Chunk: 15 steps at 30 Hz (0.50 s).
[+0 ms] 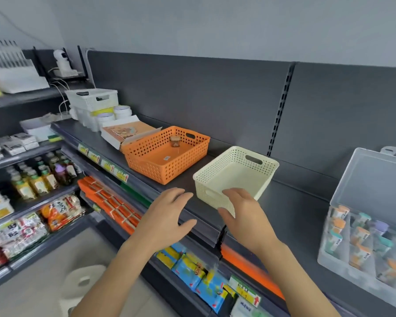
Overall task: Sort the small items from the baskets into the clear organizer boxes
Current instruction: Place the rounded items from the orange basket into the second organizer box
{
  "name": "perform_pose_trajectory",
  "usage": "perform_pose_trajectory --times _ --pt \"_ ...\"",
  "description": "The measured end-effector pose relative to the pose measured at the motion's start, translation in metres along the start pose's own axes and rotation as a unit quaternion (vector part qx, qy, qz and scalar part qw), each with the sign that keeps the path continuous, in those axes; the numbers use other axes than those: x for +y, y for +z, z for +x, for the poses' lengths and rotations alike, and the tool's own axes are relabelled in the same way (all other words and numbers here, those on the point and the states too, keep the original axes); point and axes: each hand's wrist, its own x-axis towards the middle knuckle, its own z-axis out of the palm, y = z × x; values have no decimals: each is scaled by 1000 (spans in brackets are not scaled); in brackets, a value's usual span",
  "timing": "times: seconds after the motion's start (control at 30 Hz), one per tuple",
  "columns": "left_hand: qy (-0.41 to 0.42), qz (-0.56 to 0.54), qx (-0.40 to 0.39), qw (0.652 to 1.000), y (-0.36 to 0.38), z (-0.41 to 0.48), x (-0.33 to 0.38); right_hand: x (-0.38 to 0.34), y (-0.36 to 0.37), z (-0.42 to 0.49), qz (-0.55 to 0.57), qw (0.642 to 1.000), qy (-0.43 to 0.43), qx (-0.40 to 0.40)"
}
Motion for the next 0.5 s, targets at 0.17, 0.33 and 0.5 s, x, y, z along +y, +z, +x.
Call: perform_pose_trajectory --times 0.17,0.33,0.5 --pt "-23 -4 3 1000 -12 51 -42 0 16 74 12 1000 -13 -7" --pt "-34 8 1 999 -18 96 -82 1 26 138 -9 1000 -19 -15" --pt "-35 10 3 999 -18 136 -121 -4 34 184 -10 999 -20 -23"
